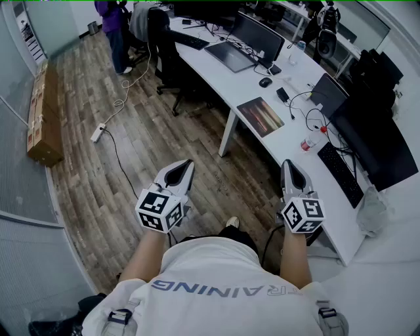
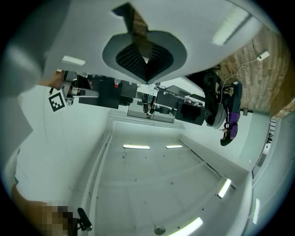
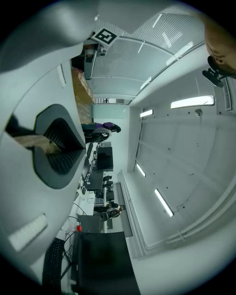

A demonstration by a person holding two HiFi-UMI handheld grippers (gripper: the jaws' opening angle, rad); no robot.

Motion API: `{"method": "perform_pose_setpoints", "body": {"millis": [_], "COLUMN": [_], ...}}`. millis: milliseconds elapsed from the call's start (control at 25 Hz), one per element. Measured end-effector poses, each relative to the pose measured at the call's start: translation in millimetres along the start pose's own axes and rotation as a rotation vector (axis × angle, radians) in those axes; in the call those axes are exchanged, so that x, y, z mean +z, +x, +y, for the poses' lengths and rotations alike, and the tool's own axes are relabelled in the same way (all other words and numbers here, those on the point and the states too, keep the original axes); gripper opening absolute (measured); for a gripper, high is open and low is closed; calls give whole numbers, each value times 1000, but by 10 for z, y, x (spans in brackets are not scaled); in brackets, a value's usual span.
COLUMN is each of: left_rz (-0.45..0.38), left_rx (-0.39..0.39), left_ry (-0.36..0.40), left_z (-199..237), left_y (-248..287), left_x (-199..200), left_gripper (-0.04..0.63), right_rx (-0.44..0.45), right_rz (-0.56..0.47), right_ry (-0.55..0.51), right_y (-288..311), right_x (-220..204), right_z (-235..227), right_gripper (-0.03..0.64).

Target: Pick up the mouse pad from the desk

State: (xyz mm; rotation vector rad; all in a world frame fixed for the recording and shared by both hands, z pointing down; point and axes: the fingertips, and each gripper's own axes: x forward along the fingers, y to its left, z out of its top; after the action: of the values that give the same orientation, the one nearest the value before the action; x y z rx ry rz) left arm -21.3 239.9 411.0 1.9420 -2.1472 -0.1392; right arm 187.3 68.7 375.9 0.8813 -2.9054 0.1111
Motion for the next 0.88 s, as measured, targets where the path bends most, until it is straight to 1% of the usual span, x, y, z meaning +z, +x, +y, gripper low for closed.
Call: {"method": "perform_pose_setpoints", "body": {"millis": [200, 400, 600, 880], "left_rz": [2, 16, 20, 14], "left_rx": [2, -12, -20, -42], "left_ry": [-8, -24, -32, 1], "left_z": [-1, -60, -99, -113], "left_y": [-62, -66, -94, -128], "left_x": [-6, -106, -153, -152], "left_gripper": [0, 0, 0, 0], "right_rx": [6, -7, -18, -16], "right_rz": [13, 33, 33, -17], "right_ry": [-6, -3, -8, 67], "right_y": [-42, -116, -157, -179], "right_x": [-45, -132, -131, -104], "right_z": [73, 29, 4, -54], "right_gripper": [12, 12, 12, 14]}}
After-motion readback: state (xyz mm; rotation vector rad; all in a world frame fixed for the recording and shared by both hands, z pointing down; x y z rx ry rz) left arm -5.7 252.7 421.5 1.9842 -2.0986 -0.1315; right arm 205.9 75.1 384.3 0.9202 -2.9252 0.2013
